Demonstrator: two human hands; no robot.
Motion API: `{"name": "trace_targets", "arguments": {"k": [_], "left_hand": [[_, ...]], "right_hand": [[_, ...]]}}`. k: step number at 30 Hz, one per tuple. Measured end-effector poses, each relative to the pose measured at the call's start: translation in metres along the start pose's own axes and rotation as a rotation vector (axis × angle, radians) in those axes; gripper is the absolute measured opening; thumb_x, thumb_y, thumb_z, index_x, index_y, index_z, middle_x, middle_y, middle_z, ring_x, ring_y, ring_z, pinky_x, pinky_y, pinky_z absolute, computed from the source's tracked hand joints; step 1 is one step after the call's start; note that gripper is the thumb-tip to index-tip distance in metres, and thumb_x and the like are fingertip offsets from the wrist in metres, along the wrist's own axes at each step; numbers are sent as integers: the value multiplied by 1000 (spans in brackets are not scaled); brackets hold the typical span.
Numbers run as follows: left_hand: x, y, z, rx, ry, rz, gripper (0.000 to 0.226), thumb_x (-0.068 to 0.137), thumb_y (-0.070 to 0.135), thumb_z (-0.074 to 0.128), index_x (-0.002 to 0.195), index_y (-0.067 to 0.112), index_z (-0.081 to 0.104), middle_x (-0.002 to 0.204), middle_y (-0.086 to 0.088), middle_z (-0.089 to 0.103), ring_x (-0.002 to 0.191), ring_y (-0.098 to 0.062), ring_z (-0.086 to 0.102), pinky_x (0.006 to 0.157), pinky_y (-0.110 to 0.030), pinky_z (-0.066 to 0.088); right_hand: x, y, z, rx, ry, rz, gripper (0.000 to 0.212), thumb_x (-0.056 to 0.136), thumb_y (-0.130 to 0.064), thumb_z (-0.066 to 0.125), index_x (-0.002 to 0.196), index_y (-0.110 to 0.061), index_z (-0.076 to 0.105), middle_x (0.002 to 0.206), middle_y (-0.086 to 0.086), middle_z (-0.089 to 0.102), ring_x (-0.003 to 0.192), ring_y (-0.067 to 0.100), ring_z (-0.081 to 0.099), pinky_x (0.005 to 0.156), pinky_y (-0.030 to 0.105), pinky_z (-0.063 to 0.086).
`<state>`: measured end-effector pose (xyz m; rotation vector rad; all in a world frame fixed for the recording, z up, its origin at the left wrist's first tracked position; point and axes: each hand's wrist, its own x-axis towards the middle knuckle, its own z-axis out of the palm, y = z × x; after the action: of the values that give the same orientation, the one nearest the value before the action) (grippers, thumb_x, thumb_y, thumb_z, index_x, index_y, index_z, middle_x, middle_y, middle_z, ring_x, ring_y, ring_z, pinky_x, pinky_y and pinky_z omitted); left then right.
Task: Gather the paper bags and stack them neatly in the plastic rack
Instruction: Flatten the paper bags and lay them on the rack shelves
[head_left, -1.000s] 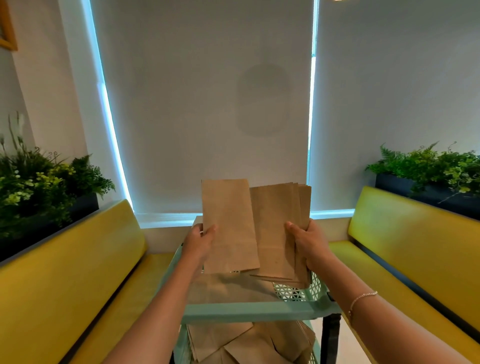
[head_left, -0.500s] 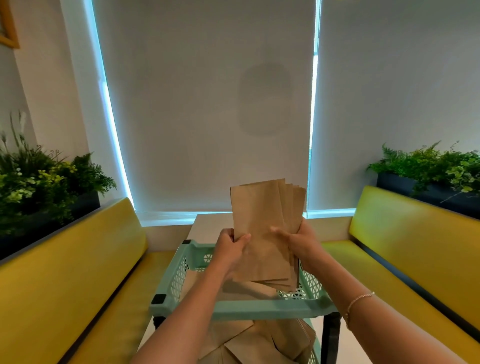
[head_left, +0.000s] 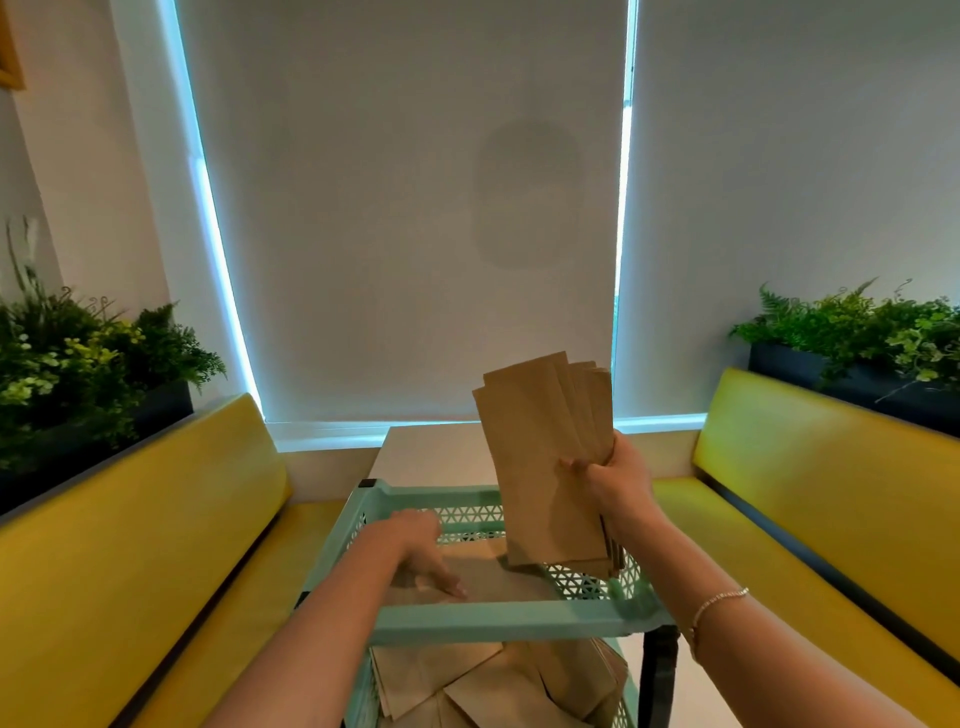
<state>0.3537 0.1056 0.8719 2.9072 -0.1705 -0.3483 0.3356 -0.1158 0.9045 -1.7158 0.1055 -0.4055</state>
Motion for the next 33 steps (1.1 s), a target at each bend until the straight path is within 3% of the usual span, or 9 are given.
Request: {"name": "trace_targets", "arguments": {"k": [4,6,8,15,20,23,27,30,33], "left_hand": [[5,-2,-6,-16,42,56,49,69,29,80,110,19,55,119,-1,52,108,-18,51,90,-27,44],[8,-2,-10,8,89,100,25,73,20,78,81,24,56,97,4,56,91,-13,53,75,-20,42],[7,-4,-19,-33,132,128,27,74,17,76,67,25,52,77,9,53,77,-10,50,61,-16,38],[-21,-20,-82,-484,568,79,17,84,24,68,96,12,65,90,1,59,85,-16,54,70,-24,38],[-25,3,-68,-1331,401,108,7,90,14,60,85,12,57,86,-10,63,68,-20,58,67,-32,49],[-17,28,-39,-1396,365,93,14,93,18,57,102,8,56,96,-11,65,83,-23,62,78,-38,53],[-15,54,-12,-1560,201,85,38,76,16,75,107,1,59,94,-11,69,82,-25,65,71,-36,55],[-12,62,-5,-1678,218,70,40,69,12,78,105,0,64,96,-16,70,81,-28,66,72,-38,54],[-10,65,-6,-1938,214,48,31,77,12,71,106,3,62,99,-16,67,84,-29,62,71,-39,51]], "right_hand": [[5,3,-6,16,51,-18,36,85,-10,66,118,-16,52,108,6,60,101,29,59,90,50,50],[8,4,-9,39,104,-20,32,82,-11,67,109,-21,54,107,7,63,99,30,60,88,51,51],[10,4,-11,88,166,-5,30,79,-10,68,101,-24,54,103,8,65,95,30,62,85,51,53],[15,-7,-22,144,304,11,29,80,-14,66,105,-22,53,98,3,61,96,30,61,90,47,51],[11,-4,-6,195,174,49,27,80,-14,67,103,-21,55,100,9,67,93,31,64,86,51,52],[6,-4,7,237,55,72,23,84,-14,65,106,-16,55,100,11,67,91,31,64,85,51,53],[-9,-11,20,273,-83,65,5,91,-25,57,96,-22,58,99,12,68,89,28,66,84,50,54],[-17,-22,13,253,-190,72,33,94,-46,45,97,-18,61,94,11,69,82,23,65,77,43,56],[-18,-26,-4,104,-377,83,34,87,-46,57,101,-15,61,94,10,70,71,18,65,63,30,54]]}}
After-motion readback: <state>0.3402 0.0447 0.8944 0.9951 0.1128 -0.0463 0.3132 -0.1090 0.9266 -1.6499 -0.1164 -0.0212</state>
